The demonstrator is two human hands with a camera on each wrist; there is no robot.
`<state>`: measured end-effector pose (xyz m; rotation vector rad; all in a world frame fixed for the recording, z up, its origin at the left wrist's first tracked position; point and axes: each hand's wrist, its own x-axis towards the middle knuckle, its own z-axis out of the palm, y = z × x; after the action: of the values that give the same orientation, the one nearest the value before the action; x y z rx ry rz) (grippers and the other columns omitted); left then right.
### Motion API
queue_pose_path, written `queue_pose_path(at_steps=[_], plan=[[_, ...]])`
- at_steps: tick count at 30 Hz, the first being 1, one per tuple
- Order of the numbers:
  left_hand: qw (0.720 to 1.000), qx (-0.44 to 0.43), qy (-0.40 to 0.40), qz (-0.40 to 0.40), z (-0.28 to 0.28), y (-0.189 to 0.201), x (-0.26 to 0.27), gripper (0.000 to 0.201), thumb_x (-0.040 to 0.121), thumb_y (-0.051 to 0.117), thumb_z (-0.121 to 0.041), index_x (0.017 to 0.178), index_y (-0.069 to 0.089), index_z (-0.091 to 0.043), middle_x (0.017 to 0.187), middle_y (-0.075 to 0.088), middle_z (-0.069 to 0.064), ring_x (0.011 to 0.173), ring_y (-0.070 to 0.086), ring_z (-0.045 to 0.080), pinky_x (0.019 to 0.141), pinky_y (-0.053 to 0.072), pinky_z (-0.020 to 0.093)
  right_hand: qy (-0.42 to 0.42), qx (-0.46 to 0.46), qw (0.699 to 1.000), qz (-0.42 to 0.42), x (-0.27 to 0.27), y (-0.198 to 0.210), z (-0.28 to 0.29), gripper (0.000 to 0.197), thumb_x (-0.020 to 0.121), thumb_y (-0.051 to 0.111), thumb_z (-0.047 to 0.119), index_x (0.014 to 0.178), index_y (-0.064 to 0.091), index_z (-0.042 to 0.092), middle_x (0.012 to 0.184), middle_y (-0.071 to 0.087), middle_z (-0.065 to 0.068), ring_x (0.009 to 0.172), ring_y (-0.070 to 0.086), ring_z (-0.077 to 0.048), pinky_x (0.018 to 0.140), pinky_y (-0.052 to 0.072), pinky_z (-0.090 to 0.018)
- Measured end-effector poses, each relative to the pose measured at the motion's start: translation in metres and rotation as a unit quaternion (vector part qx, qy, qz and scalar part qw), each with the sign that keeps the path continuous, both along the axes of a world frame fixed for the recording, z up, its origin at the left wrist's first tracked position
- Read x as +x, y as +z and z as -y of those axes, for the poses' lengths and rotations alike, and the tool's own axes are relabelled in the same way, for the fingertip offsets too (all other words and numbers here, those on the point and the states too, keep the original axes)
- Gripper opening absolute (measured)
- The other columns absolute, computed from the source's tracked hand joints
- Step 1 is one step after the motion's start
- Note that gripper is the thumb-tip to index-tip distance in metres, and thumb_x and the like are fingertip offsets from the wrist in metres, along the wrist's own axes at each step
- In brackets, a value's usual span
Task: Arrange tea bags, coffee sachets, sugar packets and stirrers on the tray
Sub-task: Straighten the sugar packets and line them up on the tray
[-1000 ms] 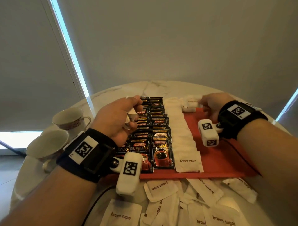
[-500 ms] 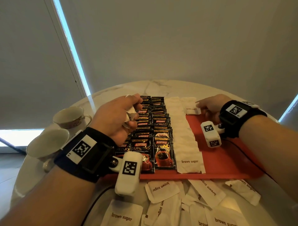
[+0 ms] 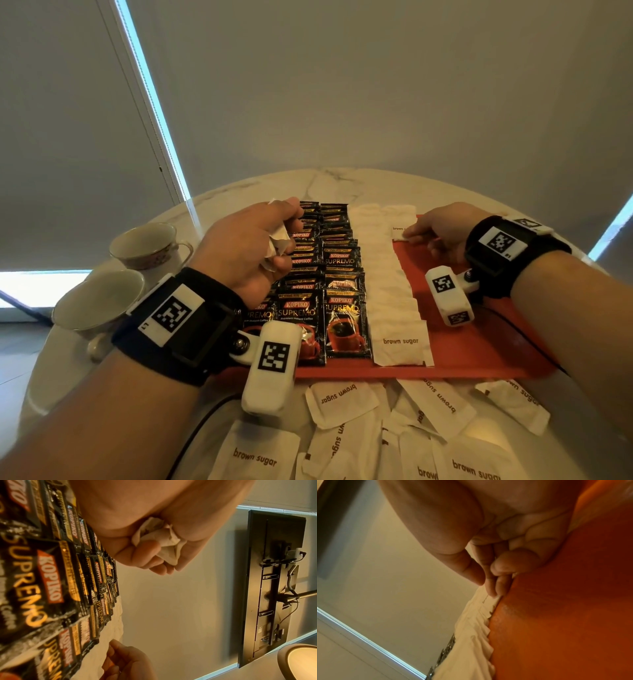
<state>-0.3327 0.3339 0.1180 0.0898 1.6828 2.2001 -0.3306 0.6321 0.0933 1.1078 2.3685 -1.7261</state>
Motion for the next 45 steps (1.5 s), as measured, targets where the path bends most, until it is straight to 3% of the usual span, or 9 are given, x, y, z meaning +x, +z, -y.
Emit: queue_pose_path(at_steps=[6,11,17,24,28,31,36,41,45], plan=[[1.0,0.015,-0.005,0.011,-0.001,0.001,0.002,0.011,0.096,0.066,-0.02,0.102,0.063,-0.011,0.082,0.061,0.004,0.053,0.048,0.011,0.041,0.034,0.02,-0.011,-0.009,0.999,-0.029,0.003,0.003,0.004,0.013,0.094,0.066,0.011,0.1,0.076,0.005,0.074,0.067,-0.003,0.051,0.042,-0.012,0.046,0.035,-0.024],[0.995,0.078,-0.017,0.055,-0.003,0.005,0.01,0.006,0.092,0.045,-0.012,0.089,0.05,-0.01,0.085,0.056,0.013,0.059,0.052,0.02,0.043,0.042,0.026,0.057,-0.044,0.982,-0.175,0.02,0.028,0.047,0.012,0.09,0.072,0.016,0.097,0.077,0.008,0.082,0.065,-0.002,0.056,0.044,-0.012,0.045,0.035,-0.023],[0.989,0.126,-0.003,0.075,-0.002,0.004,0.01,0.037,0.107,0.046,-0.021,0.132,0.052,0.005,0.119,0.065,0.023,0.078,0.067,0.028,0.056,0.059,0.033,0.281,-0.028,0.929,-0.237,0.052,0.036,0.126,0.025,0.079,0.085,0.023,0.101,0.073,0.018,0.08,0.064,0.002,0.06,0.051,-0.01,0.048,0.04,-0.024],[0.998,0.017,-0.065,0.007,-0.009,0.003,0.018,0.031,0.095,0.068,-0.038,0.114,0.069,-0.013,0.078,0.067,0.0,0.055,0.053,0.01,0.04,0.039,0.02,0.192,-0.079,0.934,-0.289,0.057,0.024,0.13,0.035,0.082,0.084,0.019,0.111,0.064,0.019,0.088,0.064,-0.003,0.057,0.053,-0.009,0.048,0.041,-0.025],[0.993,-0.005,-0.116,-0.022,-0.005,-0.002,0.016,0.052,0.079,0.075,-0.037,0.124,0.068,-0.012,0.077,0.064,-0.002,0.055,0.045,0.008,0.04,0.032,0.017,0.223,-0.105,0.931,-0.268,0.062,0.023,0.126,0.036,0.084,0.079,0.012,0.116,0.066,0.022,0.087,0.062,0.001,0.068,0.058,-0.009,0.054,0.044,-0.026],[0.987,-0.036,-0.152,-0.046,-0.004,-0.003,0.017,0.03,0.086,0.074,-0.027,0.112,0.07,-0.013,0.077,0.062,-0.002,0.055,0.042,0.007,0.04,0.031,0.017,0.248,-0.145,0.921,-0.261,0.065,0.025,0.124,0.02,0.088,0.069,0.003,0.103,0.07,0.017,0.093,0.069,-0.004,0.081,0.062,-0.015,0.06,0.049,-0.027],[0.987,-0.081,-0.095,-0.105,-0.004,-0.004,0.014,0.016,0.094,0.072,-0.014,0.109,0.073,-0.01,0.073,0.065,-0.003,0.054,0.042,0.008,0.04,0.031,0.018,0.199,-0.197,0.922,-0.267,0.062,0.022,0.118,0.029,0.087,0.072,0.003,0.115,0.065,-0.003,0.081,0.069,-0.004,0.064,0.061,-0.012,0.054,0.051,-0.025],[0.982,-0.122,-0.066,-0.13,-0.002,-0.006,0.011,0.019,0.095,0.072,-0.009,0.112,0.071,-0.002,0.072,0.062,0.002,0.053,0.042,0.009,0.041,0.031,0.02,0.147,-0.185,0.929,-0.285,0.059,0.021,0.119,0.015,0.093,0.072,0.018,0.084,0.062,0.011,0.079,0.072,-0.008,0.061,0.063,-0.016,0.055,0.055,-0.028],[0.98,-0.139,-0.03,-0.139,-0.003,-0.005,0.012,0.008,0.092,0.073,-0.013,0.094,0.077,-0.006,0.081,0.061,0.011,0.054,0.043,0.012,0.042,0.033,0.022,0.145,-0.16,0.929,-0.301,0.06,0.022,0.121,0.017,0.097,0.067,0.022,0.084,0.066,0.011,0.08,0.073,-0.006,0.063,0.065,-0.014,0.058,0.058,-0.03]])
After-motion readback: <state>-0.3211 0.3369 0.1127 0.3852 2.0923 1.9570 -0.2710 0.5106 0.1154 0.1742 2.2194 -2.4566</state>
